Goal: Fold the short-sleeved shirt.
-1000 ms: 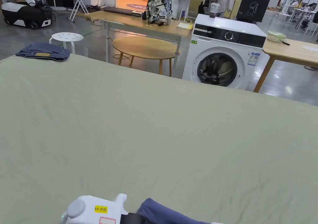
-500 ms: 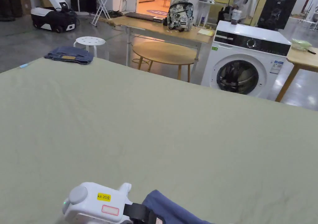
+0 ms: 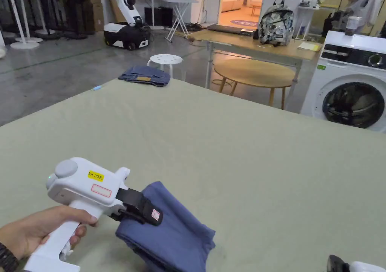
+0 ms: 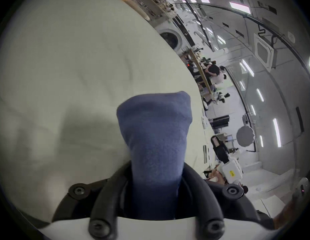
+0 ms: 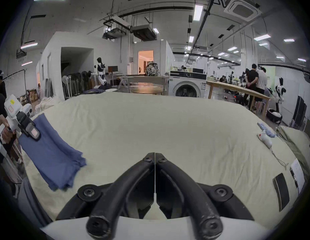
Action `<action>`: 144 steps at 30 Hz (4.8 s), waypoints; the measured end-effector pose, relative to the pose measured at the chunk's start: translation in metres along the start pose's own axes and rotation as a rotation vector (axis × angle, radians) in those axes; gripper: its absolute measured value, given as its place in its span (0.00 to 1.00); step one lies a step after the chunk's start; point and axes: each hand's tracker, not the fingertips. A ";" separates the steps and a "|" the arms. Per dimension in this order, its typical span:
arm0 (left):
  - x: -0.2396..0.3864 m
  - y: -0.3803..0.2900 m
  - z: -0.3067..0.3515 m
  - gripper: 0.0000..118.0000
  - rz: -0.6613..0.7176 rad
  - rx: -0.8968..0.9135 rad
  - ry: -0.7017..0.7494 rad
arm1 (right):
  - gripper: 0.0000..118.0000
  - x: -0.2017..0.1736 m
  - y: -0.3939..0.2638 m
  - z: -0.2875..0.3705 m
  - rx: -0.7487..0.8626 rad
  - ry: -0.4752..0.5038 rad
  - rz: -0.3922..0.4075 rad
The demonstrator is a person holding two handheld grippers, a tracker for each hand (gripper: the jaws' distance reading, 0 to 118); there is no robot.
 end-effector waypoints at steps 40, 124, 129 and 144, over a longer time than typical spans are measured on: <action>-0.096 0.074 0.179 0.39 0.040 0.113 0.901 | 0.00 -0.001 -0.007 -0.013 0.005 -0.035 0.022; 0.206 -0.089 -0.142 0.58 -0.637 0.884 0.574 | 0.71 0.071 0.039 0.012 0.247 -0.258 -0.043; 0.208 -0.090 -0.146 0.59 -0.657 0.881 0.593 | 0.71 0.071 0.041 0.013 0.253 -0.225 -0.073; 0.206 -0.088 -0.144 0.60 -0.664 0.901 0.609 | 0.80 0.061 0.050 0.009 0.264 -0.262 -0.008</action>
